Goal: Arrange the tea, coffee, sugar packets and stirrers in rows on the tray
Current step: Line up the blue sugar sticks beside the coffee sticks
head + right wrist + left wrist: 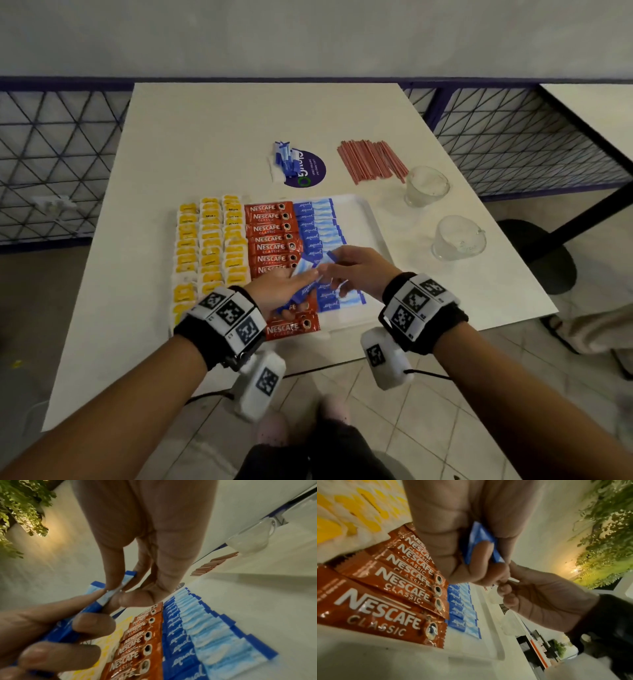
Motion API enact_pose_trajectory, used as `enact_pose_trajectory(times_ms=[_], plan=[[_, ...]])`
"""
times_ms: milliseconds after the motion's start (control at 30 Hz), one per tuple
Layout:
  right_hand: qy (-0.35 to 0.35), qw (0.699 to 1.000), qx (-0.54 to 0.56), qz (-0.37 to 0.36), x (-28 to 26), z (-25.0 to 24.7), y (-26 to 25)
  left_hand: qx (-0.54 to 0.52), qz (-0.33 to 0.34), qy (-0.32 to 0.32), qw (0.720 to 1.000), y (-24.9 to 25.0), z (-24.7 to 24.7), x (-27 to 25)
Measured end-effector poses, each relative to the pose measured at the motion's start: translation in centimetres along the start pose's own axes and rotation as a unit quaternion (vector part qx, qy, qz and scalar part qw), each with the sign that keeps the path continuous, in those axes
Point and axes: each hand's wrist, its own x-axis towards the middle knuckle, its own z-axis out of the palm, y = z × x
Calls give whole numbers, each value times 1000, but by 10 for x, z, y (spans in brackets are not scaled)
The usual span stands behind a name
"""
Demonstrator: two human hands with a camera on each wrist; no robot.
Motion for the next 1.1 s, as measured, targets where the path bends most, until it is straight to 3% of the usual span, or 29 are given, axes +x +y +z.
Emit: enact_pose_trajectory(times_ms=[267,400,600,900,1100], plan=[[-7,998,-49,46,1,-32,21,259,55,19,964,4,11,12],[-21,994,-95,48,4,-46,35,307,64,39,949,-1,22,18],[-61,995,-43,71,3,-52,58,335,62,45,939,-12,30,19],[-52,972,-228,31,11,-52,77,472,47,92,875,-25,42,21],[-53,981,-172,71,16,-51,80,529,54,99,841,-30,47,19]])
